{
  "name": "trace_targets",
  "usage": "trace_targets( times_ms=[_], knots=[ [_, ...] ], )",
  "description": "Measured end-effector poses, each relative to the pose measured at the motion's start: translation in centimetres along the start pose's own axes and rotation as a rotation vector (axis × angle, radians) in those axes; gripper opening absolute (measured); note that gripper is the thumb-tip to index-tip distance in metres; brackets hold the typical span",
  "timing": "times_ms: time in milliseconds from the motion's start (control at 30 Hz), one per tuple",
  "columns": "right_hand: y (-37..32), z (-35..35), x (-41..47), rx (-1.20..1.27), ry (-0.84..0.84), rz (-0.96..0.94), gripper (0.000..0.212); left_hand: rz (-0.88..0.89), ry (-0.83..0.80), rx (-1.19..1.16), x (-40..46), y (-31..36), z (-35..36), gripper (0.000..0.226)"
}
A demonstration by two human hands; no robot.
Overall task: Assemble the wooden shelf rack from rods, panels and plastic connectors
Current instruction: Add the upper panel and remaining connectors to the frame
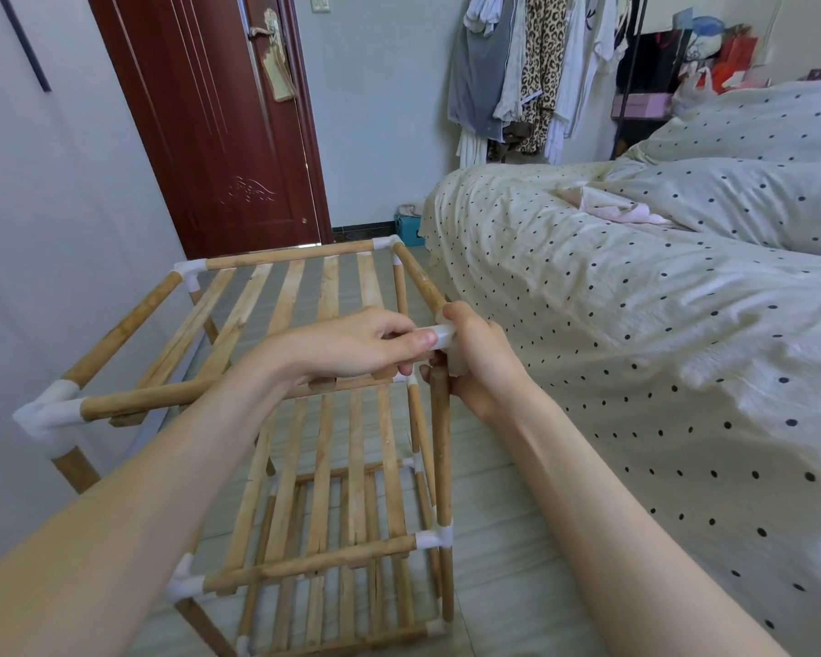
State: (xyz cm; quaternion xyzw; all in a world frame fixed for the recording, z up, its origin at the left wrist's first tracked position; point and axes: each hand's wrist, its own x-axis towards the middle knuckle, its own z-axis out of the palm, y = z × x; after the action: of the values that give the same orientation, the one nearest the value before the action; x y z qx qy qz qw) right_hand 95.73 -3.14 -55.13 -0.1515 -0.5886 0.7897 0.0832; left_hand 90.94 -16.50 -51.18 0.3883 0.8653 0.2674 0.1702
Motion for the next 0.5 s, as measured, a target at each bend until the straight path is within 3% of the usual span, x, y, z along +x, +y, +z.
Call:
trace_targets(
  times_ms=[100, 300, 500],
  knots=[
    [-0.2, -0.2, 0.3, 0.002, 0.005, -0.003, 0.019, -0.023, -0.018, -0.043, 0.3, 0.3, -0.3, 0.046],
    [-0.2, -1.1, 1.2, -0.133, 0.106, -0.042, 0.023, -0.047, -0.013, 0.003, 1.4, 0.8, 0.1, 0.03],
    [-0.5, -1.7, 1.8, -0.285, 0.157, -0.105, 0.021, -0.067, -0.021, 0.013, 1.9, 1.0, 0.2, 0.042]
  ],
)
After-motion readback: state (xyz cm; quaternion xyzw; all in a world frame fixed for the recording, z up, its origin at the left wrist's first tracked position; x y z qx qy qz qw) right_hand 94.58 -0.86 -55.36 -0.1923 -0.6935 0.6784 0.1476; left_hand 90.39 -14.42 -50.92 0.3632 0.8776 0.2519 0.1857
